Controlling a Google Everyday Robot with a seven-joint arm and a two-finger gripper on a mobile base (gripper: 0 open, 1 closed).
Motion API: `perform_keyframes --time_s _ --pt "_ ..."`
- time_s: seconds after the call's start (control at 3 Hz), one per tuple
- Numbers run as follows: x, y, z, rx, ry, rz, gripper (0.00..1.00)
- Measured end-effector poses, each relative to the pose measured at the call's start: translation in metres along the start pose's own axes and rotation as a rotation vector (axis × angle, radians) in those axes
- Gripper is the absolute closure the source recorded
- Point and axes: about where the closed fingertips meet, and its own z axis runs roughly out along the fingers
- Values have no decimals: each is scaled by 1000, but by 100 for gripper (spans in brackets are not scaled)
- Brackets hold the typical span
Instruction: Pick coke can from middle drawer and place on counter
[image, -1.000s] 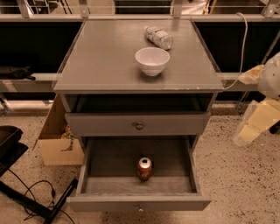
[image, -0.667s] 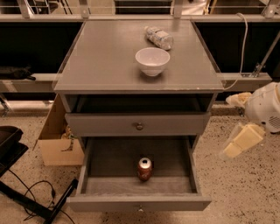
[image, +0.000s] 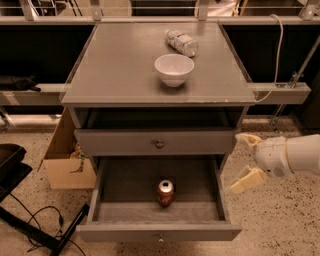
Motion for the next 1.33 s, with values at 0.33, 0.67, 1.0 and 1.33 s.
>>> perform_keyframes --time_s 0.33,0.67,1.0,1.33 --pt "26 1 31 -9 -86 5 0" --pt "39 11 43 -63 -68 37 0" --pt "39 11 43 -64 -67 52 0" --pt "53 11 64 -83 -95 53 0"
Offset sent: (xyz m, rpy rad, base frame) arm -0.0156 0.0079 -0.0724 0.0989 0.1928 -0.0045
